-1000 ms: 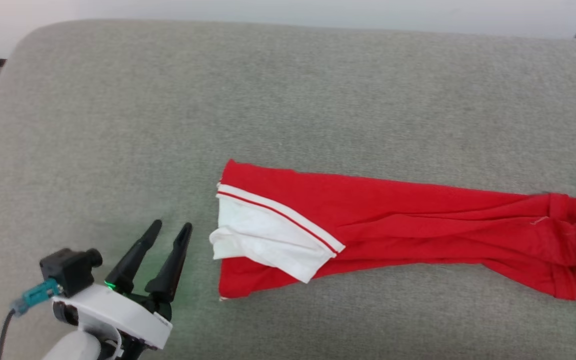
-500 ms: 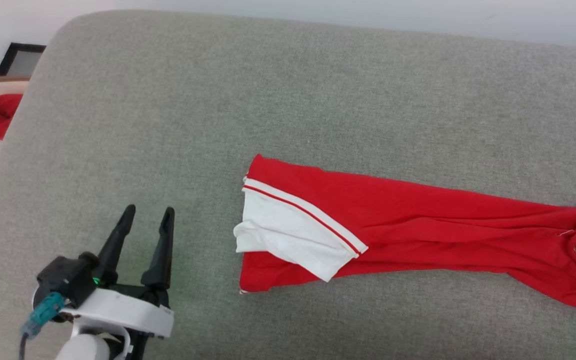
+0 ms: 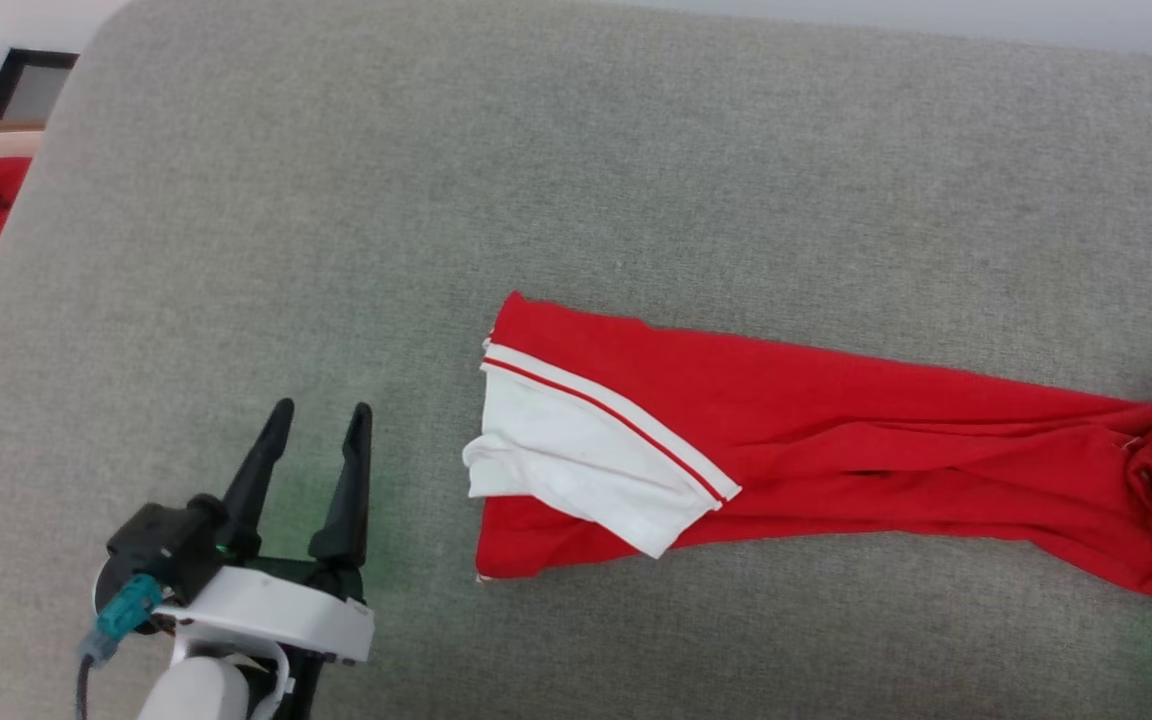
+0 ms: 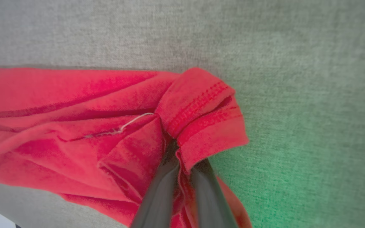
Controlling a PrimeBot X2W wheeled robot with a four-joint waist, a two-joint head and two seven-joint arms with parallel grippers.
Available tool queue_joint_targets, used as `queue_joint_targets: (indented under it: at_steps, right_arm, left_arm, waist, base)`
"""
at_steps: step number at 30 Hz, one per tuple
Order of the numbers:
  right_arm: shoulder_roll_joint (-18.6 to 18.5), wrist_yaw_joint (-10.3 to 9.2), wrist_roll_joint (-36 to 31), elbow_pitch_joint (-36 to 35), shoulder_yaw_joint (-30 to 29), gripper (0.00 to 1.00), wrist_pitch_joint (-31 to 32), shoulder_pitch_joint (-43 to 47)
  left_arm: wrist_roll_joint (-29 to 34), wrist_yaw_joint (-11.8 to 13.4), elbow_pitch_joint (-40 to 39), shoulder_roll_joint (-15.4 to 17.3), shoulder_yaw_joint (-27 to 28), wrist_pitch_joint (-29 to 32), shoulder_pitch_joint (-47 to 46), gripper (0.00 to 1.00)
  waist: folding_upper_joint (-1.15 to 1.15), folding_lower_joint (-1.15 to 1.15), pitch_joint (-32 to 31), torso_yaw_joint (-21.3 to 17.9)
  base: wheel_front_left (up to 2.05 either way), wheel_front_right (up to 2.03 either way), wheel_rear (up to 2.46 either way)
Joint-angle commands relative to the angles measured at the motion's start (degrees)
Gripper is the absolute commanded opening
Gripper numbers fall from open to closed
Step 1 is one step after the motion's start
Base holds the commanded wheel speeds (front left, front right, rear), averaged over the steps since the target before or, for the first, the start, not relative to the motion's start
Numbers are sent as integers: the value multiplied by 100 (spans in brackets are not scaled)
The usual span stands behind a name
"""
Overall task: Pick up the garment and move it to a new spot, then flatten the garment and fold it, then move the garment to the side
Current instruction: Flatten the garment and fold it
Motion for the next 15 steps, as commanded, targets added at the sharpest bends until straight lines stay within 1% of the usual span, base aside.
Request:
queue_joint_targets:
  at_steps: [1,4,9,15]
  right_arm:
    - [189,3,-23,153,88,0,22,149]
    - [216,1,-72,0,-109,0,-132,93]
    - [107,-2,-138,-92,-503,0,-416,29]
    - [-98,-2,-189,-60,-1264,0,-876,97]
  left_arm:
    - [45,-19,-8,29,0,2,-24,100]
    - [35,-16,-42,71,57,3,10,100]
    - [51,-18,-124,104,186,3,79,100]
    - [-11,-18,-211,170,292,3,155,100]
  waist:
    - [0,0,2,-27]
    - [0,0,-1,-110]
    - [0,0,2,-297]
    - [0,0,127,-558]
  base:
    - [0,0,0]
    - [0,0,0]
    - [0,0,0]
    - [0,0,0]
